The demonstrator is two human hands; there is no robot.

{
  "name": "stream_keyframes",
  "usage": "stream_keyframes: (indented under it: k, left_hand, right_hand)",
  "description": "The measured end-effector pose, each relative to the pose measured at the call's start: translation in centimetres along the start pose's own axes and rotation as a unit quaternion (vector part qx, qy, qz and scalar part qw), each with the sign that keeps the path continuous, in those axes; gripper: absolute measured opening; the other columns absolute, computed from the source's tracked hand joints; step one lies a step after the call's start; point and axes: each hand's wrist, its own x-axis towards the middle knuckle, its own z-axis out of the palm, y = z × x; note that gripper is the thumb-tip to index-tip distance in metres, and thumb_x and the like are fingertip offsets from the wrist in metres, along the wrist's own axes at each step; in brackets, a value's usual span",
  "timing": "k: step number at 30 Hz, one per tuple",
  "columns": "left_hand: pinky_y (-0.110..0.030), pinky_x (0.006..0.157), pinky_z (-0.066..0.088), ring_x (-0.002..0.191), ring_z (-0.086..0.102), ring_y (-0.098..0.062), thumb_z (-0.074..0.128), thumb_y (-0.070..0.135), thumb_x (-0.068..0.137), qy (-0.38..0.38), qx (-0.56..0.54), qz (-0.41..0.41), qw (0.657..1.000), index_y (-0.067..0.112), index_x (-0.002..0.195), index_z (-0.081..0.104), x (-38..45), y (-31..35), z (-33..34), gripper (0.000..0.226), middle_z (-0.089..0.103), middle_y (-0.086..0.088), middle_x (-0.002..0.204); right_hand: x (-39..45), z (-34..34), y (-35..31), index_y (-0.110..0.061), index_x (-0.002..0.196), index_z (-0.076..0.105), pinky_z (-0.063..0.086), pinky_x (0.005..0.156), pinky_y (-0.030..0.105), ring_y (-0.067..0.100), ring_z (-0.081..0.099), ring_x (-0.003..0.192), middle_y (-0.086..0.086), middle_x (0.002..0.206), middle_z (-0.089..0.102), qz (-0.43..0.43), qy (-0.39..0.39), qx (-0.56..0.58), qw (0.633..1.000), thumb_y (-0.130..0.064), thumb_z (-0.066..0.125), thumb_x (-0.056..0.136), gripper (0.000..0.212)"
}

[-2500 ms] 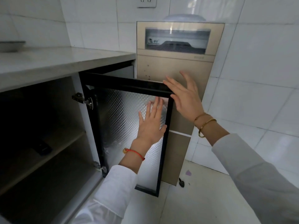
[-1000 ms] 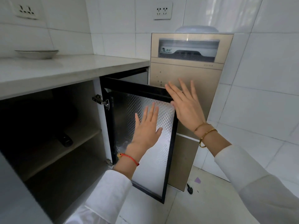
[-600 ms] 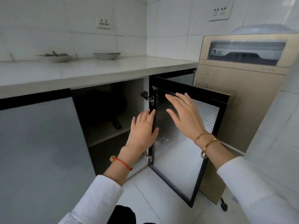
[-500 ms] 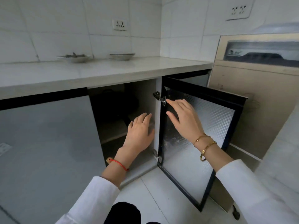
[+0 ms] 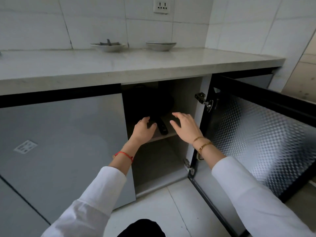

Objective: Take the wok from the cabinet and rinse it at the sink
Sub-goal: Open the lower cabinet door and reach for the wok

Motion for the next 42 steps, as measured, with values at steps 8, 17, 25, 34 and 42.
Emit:
stream_keyframes:
  k: [8,17,25,34,42]
  left_hand:
    - [-0.023,0.078,0.041,0.091,0.053,-0.013,0.040,0.030,0.102,0.000,-0.242,-0.175,0.954,0.008,0.133,0.049,8.5,-3.7,3.5,0.039,0.059,-0.006,0.109]
    - [-0.035,0.093,0.045,0.095,0.060,-0.020,0.035,0.032,0.103,-0.040,-0.405,-0.249,0.879,0.011,0.111,0.058,16.3,-6.4,7.6,0.032,0.062,-0.008,0.108]
    - [-0.039,0.088,0.042,0.102,0.056,-0.025,0.031,0.032,0.104,-0.099,-0.512,-0.263,0.812,0.008,0.128,0.050,18.7,-7.4,8.2,0.039,0.058,-0.011,0.111]
    - [-0.015,0.027,0.026,0.023,0.038,-0.005,0.034,0.027,0.104,-0.065,-0.479,-0.277,0.831,0.010,0.086,0.051,18.9,-7.6,7.6,0.030,0.051,0.001,0.044]
    - [-0.015,0.026,0.024,0.021,0.035,-0.007,0.039,0.030,0.102,-0.047,-0.466,-0.304,0.830,0.010,0.077,0.049,17.1,-6.9,7.7,0.033,0.042,0.003,0.035]
  right_hand:
    - [7.9,6.5,1.9,-0.010,0.137,0.046,0.049,0.096,0.042,0.032,0.057,0.117,0.014,0.132,0.057,0.120,-0.088,0.097,0.984,-0.037,0.045,0.099,0.047]
    - [13.8,12.3,3.1,-0.006,0.121,0.056,0.040,0.058,0.025,0.022,0.060,0.080,0.013,0.109,0.066,0.166,-0.172,0.134,0.962,-0.042,0.042,0.099,0.045]
    - [16.6,14.8,2.8,-0.013,0.087,0.052,0.056,0.071,0.041,0.027,0.062,0.065,0.013,0.079,0.063,0.314,-0.229,0.333,0.859,-0.038,0.044,0.099,0.029]
    - [16.9,15.2,1.1,-0.008,0.081,0.050,0.044,0.038,0.026,0.018,0.047,0.043,0.009,0.058,0.050,0.338,-0.193,0.387,0.836,-0.026,0.045,0.101,0.027]
    - [15.1,14.8,0.2,-0.007,0.086,0.052,0.047,0.041,0.027,0.019,0.051,0.039,0.008,0.052,0.053,0.316,-0.167,0.317,0.879,-0.026,0.041,0.101,0.027]
